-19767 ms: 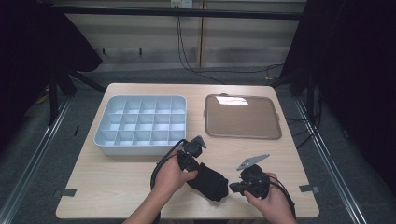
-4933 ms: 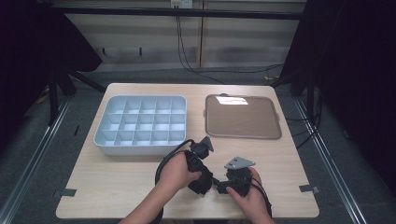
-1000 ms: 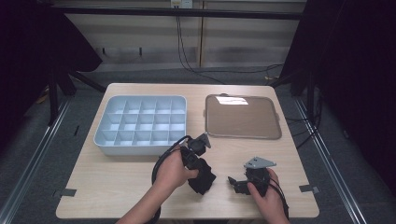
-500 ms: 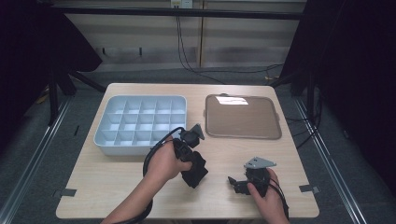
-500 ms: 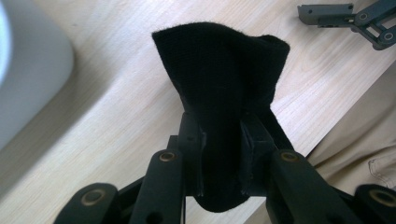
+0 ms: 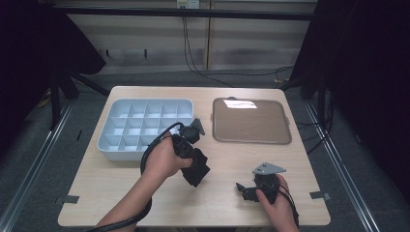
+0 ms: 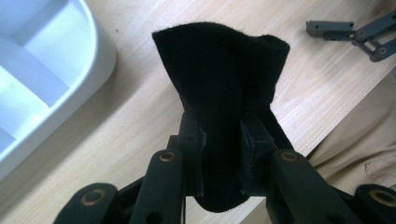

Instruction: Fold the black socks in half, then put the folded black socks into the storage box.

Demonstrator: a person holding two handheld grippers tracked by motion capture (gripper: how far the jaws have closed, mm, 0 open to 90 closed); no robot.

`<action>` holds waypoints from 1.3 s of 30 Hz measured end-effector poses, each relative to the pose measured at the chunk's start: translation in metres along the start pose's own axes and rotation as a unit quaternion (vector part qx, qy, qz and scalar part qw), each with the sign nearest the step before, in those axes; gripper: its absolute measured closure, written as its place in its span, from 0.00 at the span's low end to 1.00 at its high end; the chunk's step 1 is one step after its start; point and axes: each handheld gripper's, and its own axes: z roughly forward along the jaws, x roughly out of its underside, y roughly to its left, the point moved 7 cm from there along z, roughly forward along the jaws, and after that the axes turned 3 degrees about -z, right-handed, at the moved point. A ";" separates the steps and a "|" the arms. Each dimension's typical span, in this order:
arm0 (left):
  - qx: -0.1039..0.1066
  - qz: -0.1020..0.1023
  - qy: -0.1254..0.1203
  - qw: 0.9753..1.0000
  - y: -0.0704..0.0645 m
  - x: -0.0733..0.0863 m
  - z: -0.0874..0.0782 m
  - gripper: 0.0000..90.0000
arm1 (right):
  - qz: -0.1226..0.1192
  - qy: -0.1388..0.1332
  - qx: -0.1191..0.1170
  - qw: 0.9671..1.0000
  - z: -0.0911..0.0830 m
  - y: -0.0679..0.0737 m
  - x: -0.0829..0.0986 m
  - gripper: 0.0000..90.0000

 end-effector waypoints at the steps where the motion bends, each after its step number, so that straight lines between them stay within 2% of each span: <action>1: -0.001 -0.001 -0.001 1.000 0.001 0.000 -0.002 0.82 | 0.000 0.000 0.000 1.000 0.000 0.000 0.000 0.13; 10: 0.001 -0.010 -0.014 1.000 0.008 -0.008 -0.017 0.82 | -0.004 -0.001 0.000 1.000 0.000 0.000 0.000 0.13; 21: 0.006 -0.033 -0.030 0.999 0.021 -0.021 -0.031 0.82 | -0.001 -0.001 0.000 1.000 0.000 0.000 0.000 0.13; 27: 0.007 -0.037 -0.040 0.999 0.025 -0.028 -0.041 0.82 | -0.002 -0.001 0.000 1.000 0.000 0.000 0.000 0.13; 39: 0.010 -0.056 -0.065 0.996 0.040 -0.043 -0.058 0.82 | -0.002 -0.001 0.001 1.000 0.000 0.000 0.000 0.13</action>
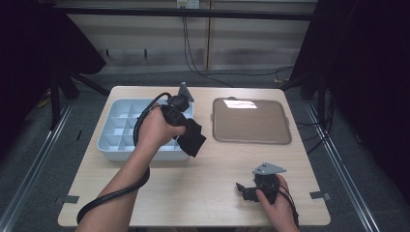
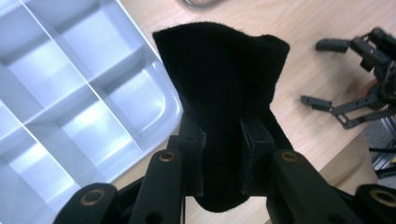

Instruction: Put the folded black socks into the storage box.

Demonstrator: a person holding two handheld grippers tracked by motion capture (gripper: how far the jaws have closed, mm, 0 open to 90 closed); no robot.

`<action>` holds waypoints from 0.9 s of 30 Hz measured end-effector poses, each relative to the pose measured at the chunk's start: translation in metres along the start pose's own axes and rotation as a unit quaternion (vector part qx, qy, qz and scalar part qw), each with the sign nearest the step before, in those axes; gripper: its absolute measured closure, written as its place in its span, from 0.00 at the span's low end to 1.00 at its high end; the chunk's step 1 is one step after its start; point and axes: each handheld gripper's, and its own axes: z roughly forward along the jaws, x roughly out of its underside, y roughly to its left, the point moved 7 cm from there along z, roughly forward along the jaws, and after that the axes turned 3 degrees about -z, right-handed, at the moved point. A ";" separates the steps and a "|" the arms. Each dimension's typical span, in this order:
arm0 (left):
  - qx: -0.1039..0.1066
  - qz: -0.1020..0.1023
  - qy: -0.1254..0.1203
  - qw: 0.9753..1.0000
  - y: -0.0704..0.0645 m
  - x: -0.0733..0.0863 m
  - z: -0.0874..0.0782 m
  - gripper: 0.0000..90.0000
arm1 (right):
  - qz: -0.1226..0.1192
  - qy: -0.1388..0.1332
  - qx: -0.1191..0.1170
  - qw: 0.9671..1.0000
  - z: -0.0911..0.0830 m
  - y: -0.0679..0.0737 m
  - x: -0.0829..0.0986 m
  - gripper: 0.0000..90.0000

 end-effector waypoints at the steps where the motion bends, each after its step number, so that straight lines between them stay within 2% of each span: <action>1: -0.001 -0.002 -0.003 1.000 0.002 -0.001 -0.001 0.82 | 0.000 0.000 0.000 1.000 0.000 0.000 0.000 0.13; 3: -0.009 -0.007 -0.005 1.000 0.007 -0.003 -0.003 0.82 | 0.000 -0.001 -0.001 1.000 0.000 0.000 0.000 0.13; 7: -0.009 -0.025 -0.010 1.000 0.019 -0.005 0.001 0.82 | 0.000 0.000 -0.001 1.000 0.000 0.000 0.000 0.13; 14: -0.038 -0.048 -0.008 0.998 0.039 -0.005 0.016 0.82 | 0.001 0.000 0.000 1.000 0.000 0.000 0.000 0.13; 27: -0.070 -0.072 0.008 0.995 0.052 -0.001 0.044 0.81 | 0.000 0.000 0.000 1.000 0.000 0.000 0.000 0.13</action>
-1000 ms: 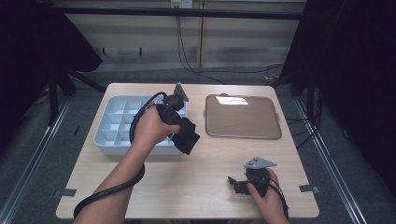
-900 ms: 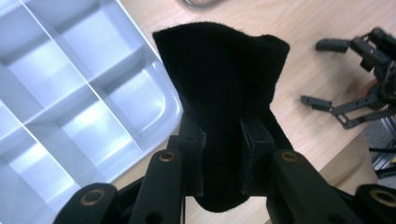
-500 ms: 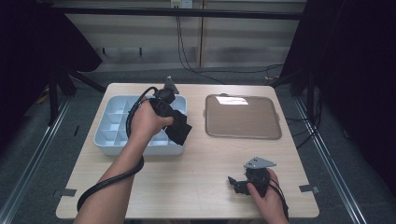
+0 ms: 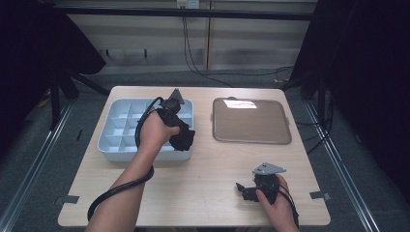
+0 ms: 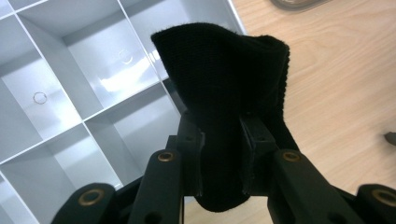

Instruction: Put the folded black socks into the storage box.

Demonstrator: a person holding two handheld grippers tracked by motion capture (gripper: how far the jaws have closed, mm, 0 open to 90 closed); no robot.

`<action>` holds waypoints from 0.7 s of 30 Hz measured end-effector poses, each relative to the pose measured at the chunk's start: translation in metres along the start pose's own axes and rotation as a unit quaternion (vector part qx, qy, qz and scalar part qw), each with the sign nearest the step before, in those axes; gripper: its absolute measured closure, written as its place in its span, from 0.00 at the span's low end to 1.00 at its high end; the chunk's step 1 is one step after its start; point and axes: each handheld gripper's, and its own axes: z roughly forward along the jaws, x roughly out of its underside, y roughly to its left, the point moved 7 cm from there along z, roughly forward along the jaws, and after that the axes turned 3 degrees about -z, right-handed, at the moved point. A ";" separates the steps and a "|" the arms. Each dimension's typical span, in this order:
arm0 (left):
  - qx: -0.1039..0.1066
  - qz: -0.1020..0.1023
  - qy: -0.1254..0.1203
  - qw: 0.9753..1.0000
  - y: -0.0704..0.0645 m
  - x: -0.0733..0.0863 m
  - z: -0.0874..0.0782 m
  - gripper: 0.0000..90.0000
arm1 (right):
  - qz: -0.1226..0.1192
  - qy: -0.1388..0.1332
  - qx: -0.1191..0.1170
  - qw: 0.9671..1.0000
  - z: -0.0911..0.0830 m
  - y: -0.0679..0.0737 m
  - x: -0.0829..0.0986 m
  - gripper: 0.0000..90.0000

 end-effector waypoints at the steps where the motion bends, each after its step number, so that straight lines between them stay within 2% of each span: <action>1: -0.003 -0.002 0.002 1.000 0.001 0.000 0.002 0.81 | 0.000 0.000 0.000 1.000 0.000 0.000 0.000 0.13; 5: -0.011 0.002 0.011 1.000 0.003 0.001 0.008 0.80 | 0.000 0.000 0.000 1.000 0.000 0.000 0.000 0.13; 7: -0.017 -0.004 0.012 1.000 0.003 0.001 0.011 0.79 | 0.000 0.000 0.000 1.000 0.000 0.000 0.000 0.13; 12: -0.034 0.006 0.020 0.999 0.004 0.002 0.021 0.79 | -0.002 -0.001 0.001 1.000 0.001 0.000 -0.001 0.13; 16: -0.036 -0.002 0.022 0.999 0.004 0.002 0.027 0.76 | -0.001 -0.001 0.001 1.000 0.001 0.000 -0.001 0.13; 19: -0.041 0.008 0.025 0.999 0.005 0.002 0.028 0.73 | 0.000 -0.002 0.000 1.000 0.001 0.000 -0.001 0.13; 21: -0.044 0.003 0.024 0.999 0.004 0.002 0.028 0.72 | 0.001 -0.001 0.001 1.000 0.001 0.000 -0.001 0.13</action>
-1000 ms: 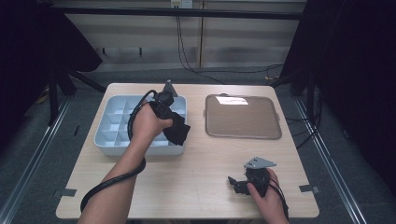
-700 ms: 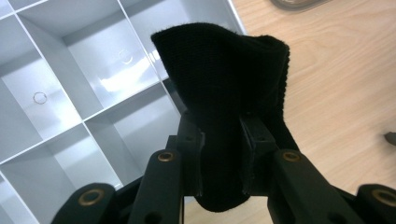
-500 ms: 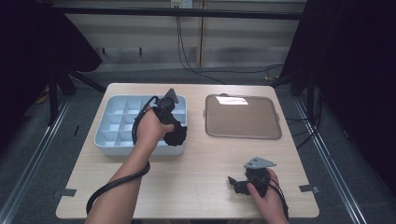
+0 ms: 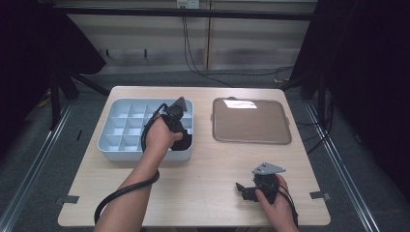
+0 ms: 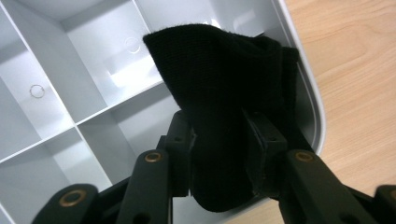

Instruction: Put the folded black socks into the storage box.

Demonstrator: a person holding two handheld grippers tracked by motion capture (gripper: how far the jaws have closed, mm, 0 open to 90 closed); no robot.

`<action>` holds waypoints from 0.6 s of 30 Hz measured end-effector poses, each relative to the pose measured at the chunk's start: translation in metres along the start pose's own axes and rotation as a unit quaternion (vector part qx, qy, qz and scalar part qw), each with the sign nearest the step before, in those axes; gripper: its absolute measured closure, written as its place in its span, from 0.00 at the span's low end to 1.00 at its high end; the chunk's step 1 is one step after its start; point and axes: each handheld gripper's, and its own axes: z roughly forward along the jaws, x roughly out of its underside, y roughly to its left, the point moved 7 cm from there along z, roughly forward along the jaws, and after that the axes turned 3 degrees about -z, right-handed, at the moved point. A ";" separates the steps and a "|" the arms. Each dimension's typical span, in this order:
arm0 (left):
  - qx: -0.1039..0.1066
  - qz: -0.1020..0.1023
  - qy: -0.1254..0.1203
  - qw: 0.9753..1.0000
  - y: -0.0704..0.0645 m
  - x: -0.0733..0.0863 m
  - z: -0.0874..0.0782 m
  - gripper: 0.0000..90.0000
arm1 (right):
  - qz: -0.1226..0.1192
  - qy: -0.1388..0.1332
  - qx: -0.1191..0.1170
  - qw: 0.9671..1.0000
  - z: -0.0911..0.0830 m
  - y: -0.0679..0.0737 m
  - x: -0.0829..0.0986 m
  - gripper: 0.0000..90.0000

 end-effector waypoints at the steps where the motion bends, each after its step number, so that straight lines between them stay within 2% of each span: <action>1: 0.000 0.000 0.000 1.000 0.000 0.000 0.000 0.71 | 0.000 0.000 0.000 1.000 0.000 0.000 0.000 0.13; 5: 0.002 0.000 0.001 1.000 0.000 0.001 0.004 0.70 | -0.001 0.000 0.000 1.000 0.000 0.000 0.000 0.13; 8: -0.003 0.008 0.003 1.000 0.000 0.000 0.005 0.69 | 0.000 0.000 0.000 1.000 0.000 0.000 0.000 0.13; 10: -0.007 0.006 0.002 1.000 -0.001 0.000 0.007 0.68 | -0.001 0.000 0.001 1.000 0.000 0.000 0.000 0.13; 18: -0.005 0.002 -0.001 1.000 0.003 0.002 0.008 0.54 | -0.001 0.000 0.000 1.000 0.000 0.000 0.000 0.13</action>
